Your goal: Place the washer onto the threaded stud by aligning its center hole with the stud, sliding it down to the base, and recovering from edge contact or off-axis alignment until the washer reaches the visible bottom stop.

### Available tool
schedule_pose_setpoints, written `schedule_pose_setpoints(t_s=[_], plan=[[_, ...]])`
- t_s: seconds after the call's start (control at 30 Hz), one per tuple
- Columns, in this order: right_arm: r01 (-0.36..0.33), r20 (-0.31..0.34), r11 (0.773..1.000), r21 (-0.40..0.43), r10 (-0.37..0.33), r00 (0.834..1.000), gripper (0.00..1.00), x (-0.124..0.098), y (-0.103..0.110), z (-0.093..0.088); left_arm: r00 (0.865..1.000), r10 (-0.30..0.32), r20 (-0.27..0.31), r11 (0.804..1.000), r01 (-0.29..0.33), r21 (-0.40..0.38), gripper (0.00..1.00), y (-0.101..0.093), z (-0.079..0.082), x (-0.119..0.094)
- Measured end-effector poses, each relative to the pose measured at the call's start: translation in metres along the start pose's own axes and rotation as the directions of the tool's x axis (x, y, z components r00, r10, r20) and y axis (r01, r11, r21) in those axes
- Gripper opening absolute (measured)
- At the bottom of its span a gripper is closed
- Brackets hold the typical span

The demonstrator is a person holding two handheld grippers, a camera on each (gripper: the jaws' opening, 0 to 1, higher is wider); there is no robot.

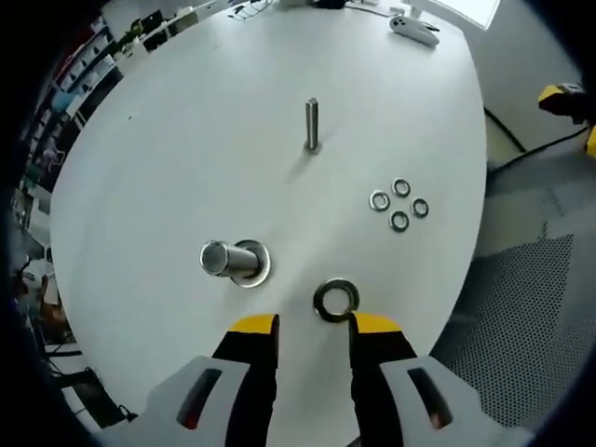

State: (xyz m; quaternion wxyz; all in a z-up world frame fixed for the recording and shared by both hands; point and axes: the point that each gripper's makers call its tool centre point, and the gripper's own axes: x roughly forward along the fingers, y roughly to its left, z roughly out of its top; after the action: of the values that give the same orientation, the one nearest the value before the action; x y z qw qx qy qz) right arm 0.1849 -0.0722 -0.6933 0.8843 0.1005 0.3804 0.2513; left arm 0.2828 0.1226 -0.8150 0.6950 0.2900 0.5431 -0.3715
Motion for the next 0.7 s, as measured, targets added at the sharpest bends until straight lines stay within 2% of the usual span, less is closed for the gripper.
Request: schedule_pose_setpoints(t_s=[0.27, 0.4, 0.7], plan=[[-0.023, -0.044, 0.999, -0.041, 0.021, 0.999, 0.4, 0.005, 0.001, -0.008, 1.0, -0.021, -0.002, 0.999, 0.021, -0.027, 0.28, -0.008, 0.003, 0.01], [-0.026, -0.033, 0.999, -0.033, 0.024, 0.999, 0.37, 0.005, 0.0, -0.006, 1.0, -0.023, 0.001, 0.999, 0.023, -0.028, 0.28, -0.012, 0.005, 0.012], [-0.004, 0.002, 0.999, -0.033, 0.004, 1.0, 0.37, 0.004, -0.003, 0.0, 1.0, -0.023, -0.017, 0.999, 0.022, -0.05, 0.29, -0.014, 0.003, 0.02]])
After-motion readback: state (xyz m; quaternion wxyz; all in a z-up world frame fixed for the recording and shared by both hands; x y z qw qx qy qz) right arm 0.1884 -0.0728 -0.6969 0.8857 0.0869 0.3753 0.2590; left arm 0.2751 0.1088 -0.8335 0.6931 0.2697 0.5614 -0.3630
